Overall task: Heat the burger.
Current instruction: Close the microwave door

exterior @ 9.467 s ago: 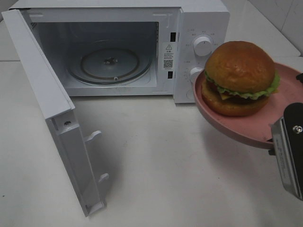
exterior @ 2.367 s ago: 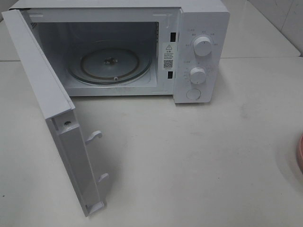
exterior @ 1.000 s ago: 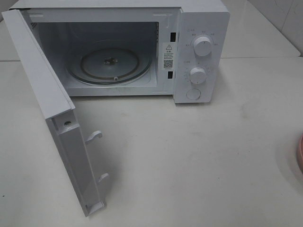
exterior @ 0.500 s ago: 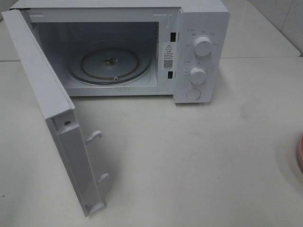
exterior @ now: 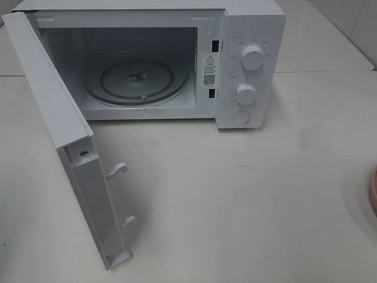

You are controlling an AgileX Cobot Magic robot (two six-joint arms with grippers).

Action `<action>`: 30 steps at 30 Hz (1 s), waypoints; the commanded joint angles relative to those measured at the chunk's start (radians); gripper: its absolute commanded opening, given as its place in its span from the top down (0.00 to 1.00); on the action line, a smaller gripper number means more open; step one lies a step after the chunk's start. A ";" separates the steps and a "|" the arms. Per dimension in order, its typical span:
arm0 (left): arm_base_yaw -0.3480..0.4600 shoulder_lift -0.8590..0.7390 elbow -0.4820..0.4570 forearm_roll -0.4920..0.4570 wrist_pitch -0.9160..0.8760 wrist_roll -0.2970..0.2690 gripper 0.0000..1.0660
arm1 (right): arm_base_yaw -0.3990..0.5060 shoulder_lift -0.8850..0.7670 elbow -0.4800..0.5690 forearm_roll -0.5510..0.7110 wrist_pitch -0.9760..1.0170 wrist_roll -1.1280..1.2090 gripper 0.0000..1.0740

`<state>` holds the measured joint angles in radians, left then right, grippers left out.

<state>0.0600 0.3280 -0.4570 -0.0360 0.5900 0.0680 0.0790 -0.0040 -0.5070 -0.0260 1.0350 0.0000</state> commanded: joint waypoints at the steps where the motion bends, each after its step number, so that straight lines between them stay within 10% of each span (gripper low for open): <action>1: -0.008 0.081 0.082 0.002 -0.214 0.010 1.00 | -0.008 -0.026 0.001 0.001 -0.004 0.000 0.29; 18: -0.008 0.404 0.286 0.016 -0.952 0.026 1.00 | -0.008 -0.026 0.001 0.001 -0.004 0.000 0.29; 30: -0.008 0.732 0.269 0.369 -1.247 -0.258 1.00 | -0.008 -0.026 0.001 0.001 -0.004 0.000 0.29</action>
<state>0.0600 1.0580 -0.1800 0.3020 -0.6190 -0.1640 0.0790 -0.0040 -0.5070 -0.0250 1.0350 0.0000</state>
